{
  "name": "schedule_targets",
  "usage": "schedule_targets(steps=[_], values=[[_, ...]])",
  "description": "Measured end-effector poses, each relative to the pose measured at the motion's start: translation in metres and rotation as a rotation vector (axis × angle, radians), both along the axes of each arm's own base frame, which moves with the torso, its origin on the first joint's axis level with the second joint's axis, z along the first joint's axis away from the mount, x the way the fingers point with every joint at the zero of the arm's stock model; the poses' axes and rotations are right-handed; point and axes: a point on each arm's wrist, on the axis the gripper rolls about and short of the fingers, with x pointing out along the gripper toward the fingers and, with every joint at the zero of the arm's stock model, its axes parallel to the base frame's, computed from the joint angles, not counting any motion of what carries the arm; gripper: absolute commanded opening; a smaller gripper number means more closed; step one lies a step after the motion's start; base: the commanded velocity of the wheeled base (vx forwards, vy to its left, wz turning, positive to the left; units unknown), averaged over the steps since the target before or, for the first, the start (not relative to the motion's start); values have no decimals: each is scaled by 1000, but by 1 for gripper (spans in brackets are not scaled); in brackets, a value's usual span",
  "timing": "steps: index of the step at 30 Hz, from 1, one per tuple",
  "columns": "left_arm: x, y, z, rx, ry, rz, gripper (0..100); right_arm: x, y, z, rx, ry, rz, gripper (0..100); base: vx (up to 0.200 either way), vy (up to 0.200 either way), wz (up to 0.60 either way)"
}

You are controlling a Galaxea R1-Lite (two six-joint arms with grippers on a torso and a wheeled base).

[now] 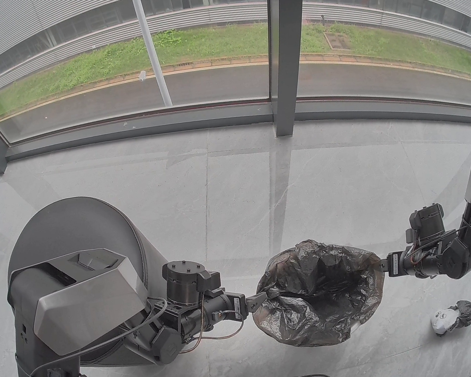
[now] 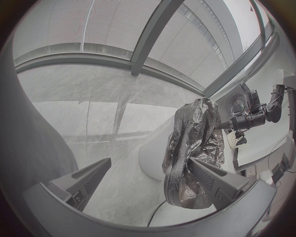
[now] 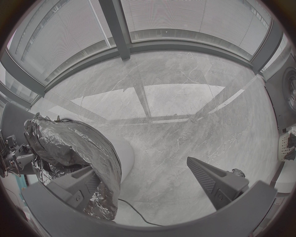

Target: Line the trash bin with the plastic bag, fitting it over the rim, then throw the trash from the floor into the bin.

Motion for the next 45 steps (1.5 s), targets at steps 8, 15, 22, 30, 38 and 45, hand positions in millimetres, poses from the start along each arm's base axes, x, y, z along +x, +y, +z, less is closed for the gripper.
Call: schedule_targets(steps=[8, 15, 22, 30, 38, 45], values=[[-5, -5, 6, -38, -55, -14, 100, -2, 5, 12, 2, -33, 23, 100, 0, 0, 0], [-19, -18, 10, -110, -62, 19, 100, -6, 19, 21, 5, -59, 69, 100, 0, 0, 0], [-30, -31, 18, -212, -35, 99, 100, -7, 24, 26, 8, -73, 84, 100, -200, 0, 0], [-38, -33, 21, -217, -33, 87, 100, -11, 24, 28, 8, -72, 88, 100, -200, 0, 0], [-36, -34, 23, -240, -92, 129, 100, -6, 29, 33, -5, -122, 162, 100, 0, 0, 0], [-31, -37, 20, -268, -124, 130, 100, 26, 39, 50, -54, -218, 270, 100, 0, 0, 0]])
